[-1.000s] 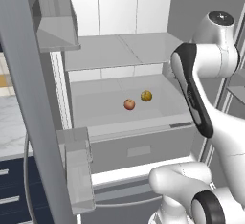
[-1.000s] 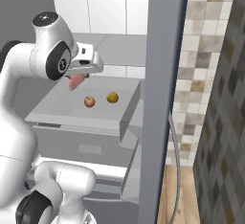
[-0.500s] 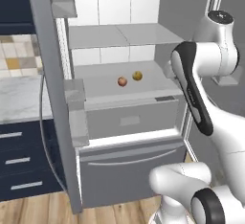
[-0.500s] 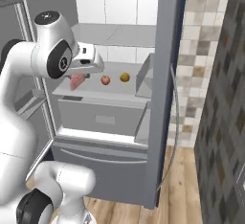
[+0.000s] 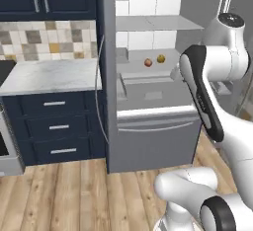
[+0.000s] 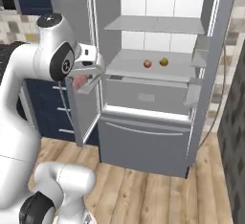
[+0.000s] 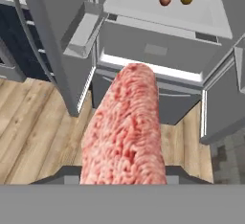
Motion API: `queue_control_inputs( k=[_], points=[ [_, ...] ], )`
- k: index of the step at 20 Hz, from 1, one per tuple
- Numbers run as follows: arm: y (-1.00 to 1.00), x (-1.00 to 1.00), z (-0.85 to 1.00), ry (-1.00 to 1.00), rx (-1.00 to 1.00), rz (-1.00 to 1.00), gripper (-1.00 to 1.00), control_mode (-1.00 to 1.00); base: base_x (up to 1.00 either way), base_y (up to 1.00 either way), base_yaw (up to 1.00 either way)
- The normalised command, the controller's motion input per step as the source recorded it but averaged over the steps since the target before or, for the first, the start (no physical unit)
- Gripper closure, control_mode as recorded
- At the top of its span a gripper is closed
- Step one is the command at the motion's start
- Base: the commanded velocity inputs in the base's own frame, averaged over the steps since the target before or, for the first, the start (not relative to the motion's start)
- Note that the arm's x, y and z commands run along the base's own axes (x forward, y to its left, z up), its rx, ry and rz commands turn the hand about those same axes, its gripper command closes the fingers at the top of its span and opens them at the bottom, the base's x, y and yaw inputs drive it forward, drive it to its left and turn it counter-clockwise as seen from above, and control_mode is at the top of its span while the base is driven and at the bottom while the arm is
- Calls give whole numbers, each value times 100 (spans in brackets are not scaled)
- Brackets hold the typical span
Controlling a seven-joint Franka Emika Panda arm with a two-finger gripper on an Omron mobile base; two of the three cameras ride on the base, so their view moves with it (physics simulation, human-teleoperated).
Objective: Open the fridge, remove the peach, squash, and steak, and place them on any counter.
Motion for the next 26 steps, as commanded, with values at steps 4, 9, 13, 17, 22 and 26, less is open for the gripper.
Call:
queue_control_inputs(
  k=[4, 9, 13, 17, 22, 26],
  points=[
    [0, 0, 0, 0, 0, 0, 100, 100, -10, 100, 2],
    [0, 0, 0, 0, 0, 0, 100, 100, 77, 100, 0],
    [0, 0, 0, 0, 0, 0, 100, 100, 74, 100, 0],
    [0, 0, 0, 0, 0, 0, 100, 100, 99, 89, -1],
    [0, 0, 0, 0, 0, 0, 100, 100, 100, 45, -5],
    [0, 0, 0, 0, 0, 0, 100, 100, 100, 3, -3]
  ],
)
